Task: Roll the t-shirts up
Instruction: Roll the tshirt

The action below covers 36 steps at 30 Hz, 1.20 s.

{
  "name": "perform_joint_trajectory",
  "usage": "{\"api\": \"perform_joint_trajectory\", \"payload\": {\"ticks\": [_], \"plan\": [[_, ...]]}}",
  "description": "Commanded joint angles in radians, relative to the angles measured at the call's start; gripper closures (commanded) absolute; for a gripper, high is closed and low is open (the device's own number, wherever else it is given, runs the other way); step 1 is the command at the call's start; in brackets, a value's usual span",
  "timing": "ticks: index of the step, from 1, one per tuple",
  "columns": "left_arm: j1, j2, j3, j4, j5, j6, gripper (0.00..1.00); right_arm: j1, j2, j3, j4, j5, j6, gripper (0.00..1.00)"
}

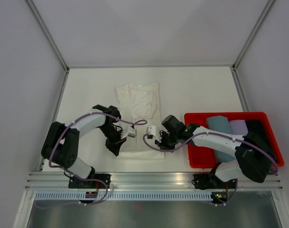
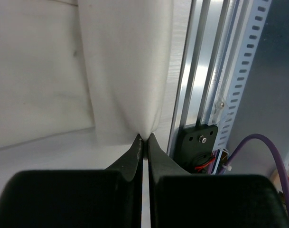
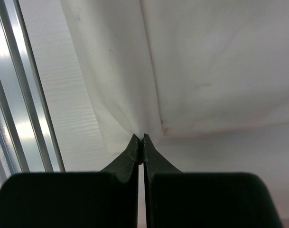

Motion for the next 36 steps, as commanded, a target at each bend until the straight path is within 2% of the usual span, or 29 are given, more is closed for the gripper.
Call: {"api": "perform_joint_trajectory", "payload": {"ticks": [1,8,11,14,16,17,23,26,27,28,30,34,36], "plan": [[0.034,0.067,0.09,-0.033,0.026,0.074,0.97,-0.032,-0.009,0.024,0.044,-0.023,0.029,0.98],[0.081,0.181,0.148,0.006,-0.028,0.068,0.94,-0.062,0.042,0.033,0.066,0.023,0.04,0.96],[0.082,0.199,0.147,0.018,-0.046,0.056,0.92,-0.067,0.052,0.031,0.089,0.034,0.051,0.92],[0.082,0.225,0.164,0.052,-0.072,0.03,0.92,-0.079,0.052,0.025,0.12,0.092,0.085,0.86],[0.082,0.239,0.188,0.053,-0.074,0.013,0.91,-0.084,0.048,0.025,0.133,0.127,0.126,0.76],[0.082,0.248,0.196,0.053,-0.071,-0.005,0.91,-0.088,0.034,0.028,0.132,0.138,0.138,0.74],[0.082,0.251,0.2,0.053,-0.073,-0.004,0.88,-0.099,-0.088,0.06,0.083,0.135,0.267,0.59],[0.082,0.256,0.207,0.055,-0.068,-0.007,0.86,-0.084,-0.09,0.074,0.06,0.123,0.33,0.67],[0.082,0.259,0.213,0.056,-0.068,-0.01,0.85,-0.075,-0.086,0.068,0.075,0.099,0.344,0.74],[0.082,0.264,0.216,0.058,-0.066,-0.019,0.85,-0.064,-0.076,0.044,0.127,0.033,0.367,0.77],[0.082,0.271,0.225,0.063,-0.069,-0.03,0.84,-0.024,-0.069,0.015,0.184,0.019,0.399,0.84],[0.082,0.271,0.228,0.07,-0.072,-0.042,0.82,0.004,-0.032,-0.051,0.354,0.028,0.496,0.9],[0.082,0.274,0.234,0.078,-0.083,-0.05,0.79,0.004,-0.017,-0.068,0.385,0.049,0.536,0.91]]}}
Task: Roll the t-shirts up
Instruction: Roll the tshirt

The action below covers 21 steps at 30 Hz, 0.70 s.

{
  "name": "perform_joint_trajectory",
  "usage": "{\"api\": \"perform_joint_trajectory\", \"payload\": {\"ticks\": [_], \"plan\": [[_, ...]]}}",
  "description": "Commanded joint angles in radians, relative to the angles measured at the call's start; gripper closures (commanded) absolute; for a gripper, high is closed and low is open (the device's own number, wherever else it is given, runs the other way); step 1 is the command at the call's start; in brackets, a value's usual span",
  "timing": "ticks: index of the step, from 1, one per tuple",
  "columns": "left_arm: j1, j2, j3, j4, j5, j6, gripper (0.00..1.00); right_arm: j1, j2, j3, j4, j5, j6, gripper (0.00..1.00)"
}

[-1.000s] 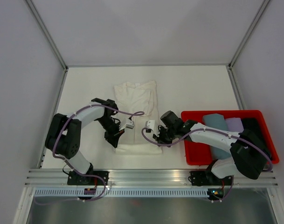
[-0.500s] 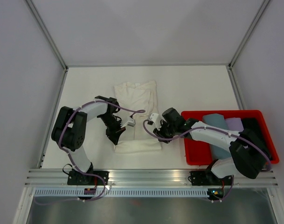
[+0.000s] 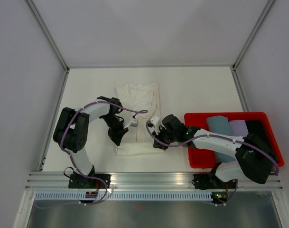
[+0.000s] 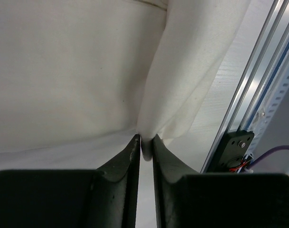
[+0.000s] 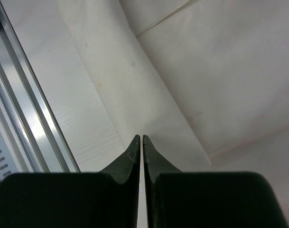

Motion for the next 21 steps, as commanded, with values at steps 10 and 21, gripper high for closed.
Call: {"api": "perform_joint_trajectory", "payload": {"ticks": [10,21], "plan": [[0.015,-0.02,0.089,0.113,-0.145,-0.193,0.67,-0.004,0.14,-0.043,0.147,0.142,0.16,0.97],[-0.117,-0.297,0.019,0.148,-0.184,-0.327,0.65,-0.007,0.036,-0.054,0.091,0.188,0.2,0.96]]}}
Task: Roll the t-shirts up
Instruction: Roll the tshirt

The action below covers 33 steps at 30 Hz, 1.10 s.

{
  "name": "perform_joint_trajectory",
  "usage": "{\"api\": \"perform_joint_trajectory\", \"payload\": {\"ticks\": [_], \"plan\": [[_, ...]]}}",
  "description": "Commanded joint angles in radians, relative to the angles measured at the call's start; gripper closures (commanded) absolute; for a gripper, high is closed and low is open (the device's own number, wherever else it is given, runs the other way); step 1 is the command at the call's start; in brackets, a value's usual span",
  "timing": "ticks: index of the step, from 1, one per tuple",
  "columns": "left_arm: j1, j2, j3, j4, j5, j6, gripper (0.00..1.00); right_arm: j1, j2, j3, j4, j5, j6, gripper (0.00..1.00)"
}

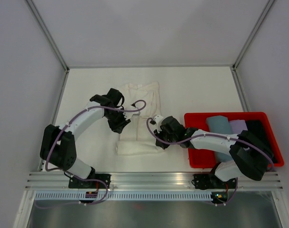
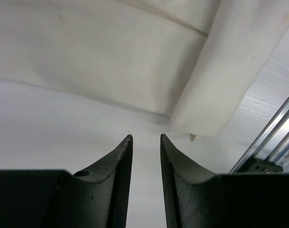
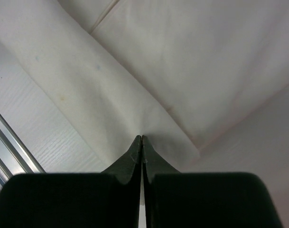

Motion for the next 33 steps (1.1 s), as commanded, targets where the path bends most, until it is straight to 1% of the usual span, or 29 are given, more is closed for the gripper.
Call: {"api": "perform_joint_trajectory", "payload": {"ticks": [1,2,4,6,7,10,11,13,14,15,19,24,29,32,33], "plan": [[-0.098,-0.121,-0.091,0.026,0.032,-0.097,0.64,-0.004,-0.066,0.002,-0.018,0.033,0.033,0.96],[-0.13,-0.123,-0.116,0.036,0.031,-0.127,0.64,-0.002,-0.085,0.011,-0.027,0.033,0.034,0.96],[-0.149,-0.106,-0.179,0.087,0.012,-0.156,0.64,0.004,-0.105,0.019,-0.039,0.029,0.035,0.96],[-0.15,-0.088,-0.208,0.125,0.0,-0.196,0.65,0.021,-0.126,0.02,-0.046,0.037,0.019,0.96],[-0.152,-0.079,-0.227,0.153,-0.008,-0.203,0.65,0.048,-0.129,0.016,-0.047,0.039,0.016,0.97],[-0.152,-0.036,-0.242,0.187,-0.029,-0.226,0.65,0.065,-0.114,-0.012,-0.038,0.008,0.054,0.98],[-0.15,-0.022,-0.245,0.205,-0.032,-0.226,0.65,0.065,-0.117,-0.041,-0.002,-0.01,0.088,0.98],[-0.152,-0.013,-0.248,0.217,-0.037,-0.227,0.65,0.065,-0.129,-0.082,0.023,0.005,0.12,0.99],[-0.153,-0.003,-0.25,0.231,-0.038,-0.23,0.65,0.065,-0.134,-0.092,0.016,0.06,0.131,1.0],[-0.152,0.003,-0.254,0.234,-0.048,-0.233,0.65,0.062,-0.134,-0.101,0.01,0.078,0.149,1.0],[-0.153,0.02,-0.27,0.254,-0.066,-0.227,0.65,0.01,-0.123,-0.144,0.016,0.086,0.2,1.0],[-0.166,-0.006,-0.294,0.262,-0.107,-0.186,0.65,-0.03,-0.139,-0.144,-0.038,0.112,0.209,1.0],[-0.193,-0.078,-0.281,0.259,-0.112,-0.158,0.64,-0.044,-0.227,-0.112,-0.09,0.095,0.153,1.0],[-0.201,-0.146,-0.253,0.244,-0.088,-0.161,0.62,-0.042,-0.289,-0.075,-0.104,0.031,0.087,0.96],[-0.199,-0.158,-0.241,0.233,-0.084,-0.166,0.62,-0.042,-0.306,-0.054,-0.104,0.019,0.064,0.91]]}}
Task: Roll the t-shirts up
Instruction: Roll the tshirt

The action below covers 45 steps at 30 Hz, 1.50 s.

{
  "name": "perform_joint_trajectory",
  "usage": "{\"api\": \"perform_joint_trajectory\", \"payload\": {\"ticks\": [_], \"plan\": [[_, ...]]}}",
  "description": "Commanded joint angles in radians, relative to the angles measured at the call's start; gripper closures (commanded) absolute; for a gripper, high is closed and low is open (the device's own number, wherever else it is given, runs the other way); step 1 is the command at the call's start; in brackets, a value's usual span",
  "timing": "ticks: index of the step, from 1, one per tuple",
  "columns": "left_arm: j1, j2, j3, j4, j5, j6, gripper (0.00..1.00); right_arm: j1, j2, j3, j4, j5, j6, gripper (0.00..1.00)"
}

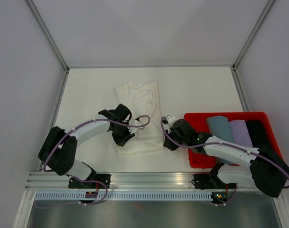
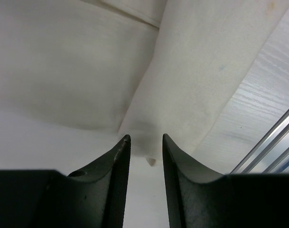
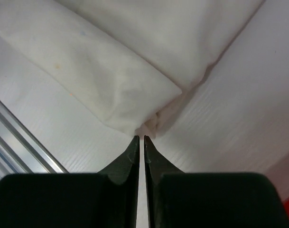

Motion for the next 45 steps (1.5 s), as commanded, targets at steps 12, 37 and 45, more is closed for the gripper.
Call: {"api": "perform_joint_trajectory", "payload": {"ticks": [12,37,45], "plan": [[-0.137,-0.369,-0.105,-0.035,-0.097,0.176,0.41,0.008,-0.253,0.019,0.082,-0.205,-0.806,0.42],[-0.173,-0.412,-0.361,0.235,-0.079,0.215,0.84,0.18,0.129,0.043,0.143,0.045,-0.851,0.86],[-0.171,-0.409,-0.285,0.102,0.004,0.196,0.98,0.18,0.077,0.08,-0.013,-0.045,-0.762,1.0]]}}
